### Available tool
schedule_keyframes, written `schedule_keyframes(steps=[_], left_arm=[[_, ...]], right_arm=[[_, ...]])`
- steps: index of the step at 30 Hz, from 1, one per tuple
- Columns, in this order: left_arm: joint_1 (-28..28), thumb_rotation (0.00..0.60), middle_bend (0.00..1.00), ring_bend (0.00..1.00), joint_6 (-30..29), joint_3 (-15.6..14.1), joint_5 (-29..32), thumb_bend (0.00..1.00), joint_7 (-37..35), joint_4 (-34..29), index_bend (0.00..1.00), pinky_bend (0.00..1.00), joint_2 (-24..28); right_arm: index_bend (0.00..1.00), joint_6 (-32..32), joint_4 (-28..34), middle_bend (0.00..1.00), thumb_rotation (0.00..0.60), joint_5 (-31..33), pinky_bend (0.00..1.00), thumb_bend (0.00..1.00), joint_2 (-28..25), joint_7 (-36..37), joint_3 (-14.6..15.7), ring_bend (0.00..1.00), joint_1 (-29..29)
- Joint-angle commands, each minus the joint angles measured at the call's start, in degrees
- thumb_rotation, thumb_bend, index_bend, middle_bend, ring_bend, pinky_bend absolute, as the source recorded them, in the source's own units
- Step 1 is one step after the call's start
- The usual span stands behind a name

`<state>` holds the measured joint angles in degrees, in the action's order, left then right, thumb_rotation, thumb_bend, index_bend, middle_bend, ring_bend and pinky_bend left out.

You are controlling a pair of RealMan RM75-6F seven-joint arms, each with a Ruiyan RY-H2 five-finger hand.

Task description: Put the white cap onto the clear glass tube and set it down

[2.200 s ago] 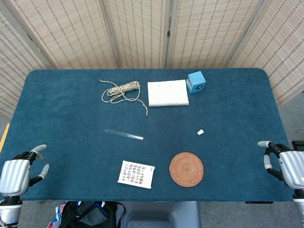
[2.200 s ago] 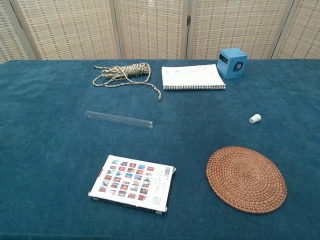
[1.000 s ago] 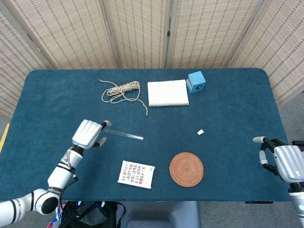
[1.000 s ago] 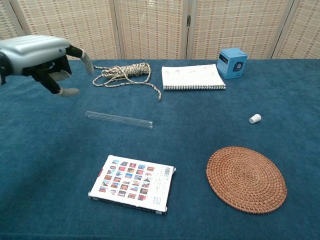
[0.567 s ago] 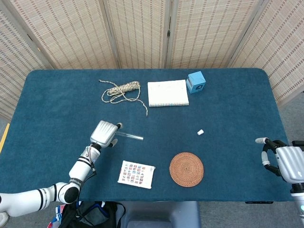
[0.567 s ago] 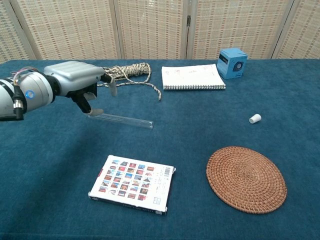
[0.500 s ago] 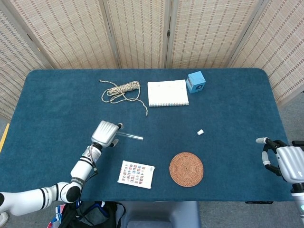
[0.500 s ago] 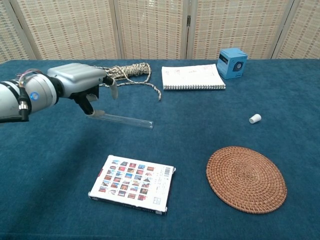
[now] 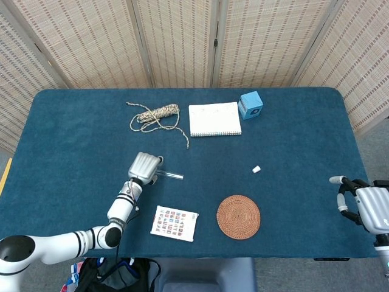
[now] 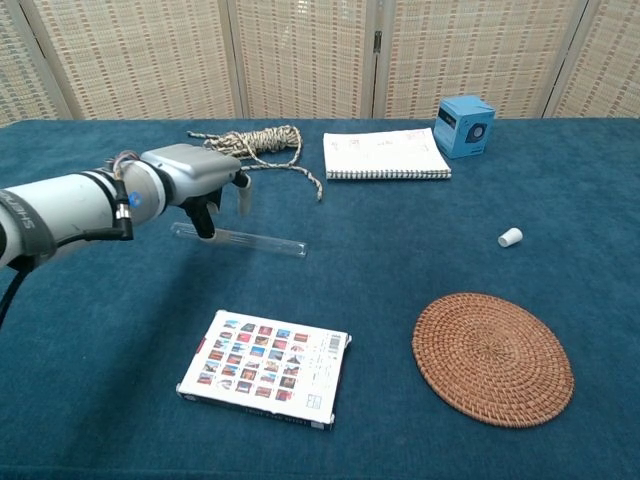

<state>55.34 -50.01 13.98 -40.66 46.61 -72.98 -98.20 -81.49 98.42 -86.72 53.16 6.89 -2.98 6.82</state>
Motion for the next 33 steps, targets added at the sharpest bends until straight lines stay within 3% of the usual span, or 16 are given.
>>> schedule_keyframes(steps=[1,13,33], left_arm=[[1.43,0.600,0.99,0.89,0.25,-0.08,2.14,0.30,1.09,1.12,0.39,1.00,-1.22],[4.08,0.600,0.99,0.90,0.65,-1.19,7.14,0.30,2.65,4.96,0.42,1.00,-3.82],[5.71,0.600,1.00,0.90,0.11,-2.39,10.30,0.31,3.55,6.74,0.44,1.00,-5.00]], right_arm=[[0.32,0.04,-0.09,0.54,0.600,0.04,0.62,0.55,-0.06,0.12,-0.02,0.42,-0.02],[0.32,0.07,-0.51,0.55,0.600,0.47,0.62,0.55,-0.21,0.66,-0.07,0.42,-0.32],[0.32,0.16,-1.60,0.55,0.600,0.95,0.62,0.55,0.40,1.59,-0.29,0.42,-0.51]])
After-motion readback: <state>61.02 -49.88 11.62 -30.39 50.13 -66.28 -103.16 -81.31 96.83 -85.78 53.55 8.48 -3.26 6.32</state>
